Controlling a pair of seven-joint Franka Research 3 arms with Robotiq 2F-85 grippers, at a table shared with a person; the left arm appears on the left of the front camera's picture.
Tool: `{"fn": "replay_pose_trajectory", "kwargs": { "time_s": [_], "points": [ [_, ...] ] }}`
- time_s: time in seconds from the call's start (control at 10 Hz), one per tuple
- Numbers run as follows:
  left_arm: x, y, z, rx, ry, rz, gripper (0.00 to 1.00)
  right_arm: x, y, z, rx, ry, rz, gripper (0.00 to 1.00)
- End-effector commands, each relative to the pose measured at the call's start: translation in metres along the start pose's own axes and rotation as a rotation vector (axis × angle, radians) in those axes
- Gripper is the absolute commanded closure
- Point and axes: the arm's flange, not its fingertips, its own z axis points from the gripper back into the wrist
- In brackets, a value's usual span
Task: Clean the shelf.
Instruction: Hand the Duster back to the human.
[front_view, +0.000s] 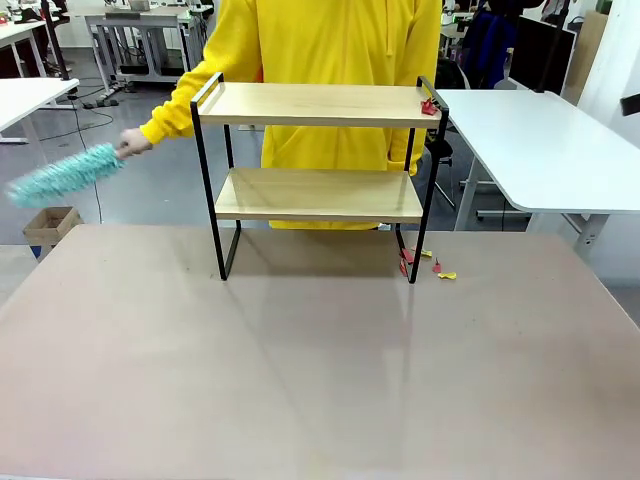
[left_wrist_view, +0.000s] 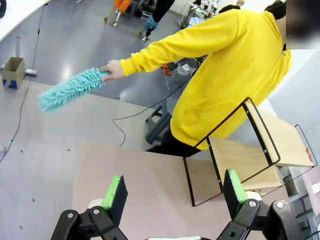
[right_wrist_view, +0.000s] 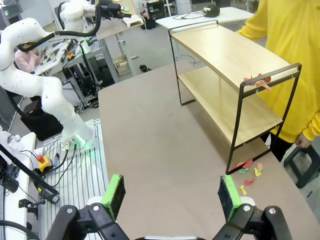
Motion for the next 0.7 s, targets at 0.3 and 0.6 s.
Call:
{"fn": "replay_pose_trajectory", "kwargs": {
  "time_s": [0.3,0.6],
  "points": [
    [-0.0016,0.0002,0.0029,0.007,0.005,0.005,0.0,0.0012,-0.0008,0.0006,0.007,-0.016,0.025,0.0],
    [-0.0016,0.0002,0.0029,0.007,0.005,0.005,0.0,0.0012,-0.0008,0.0006,0.007,-0.016,0.025,0.0]
  ]
}}
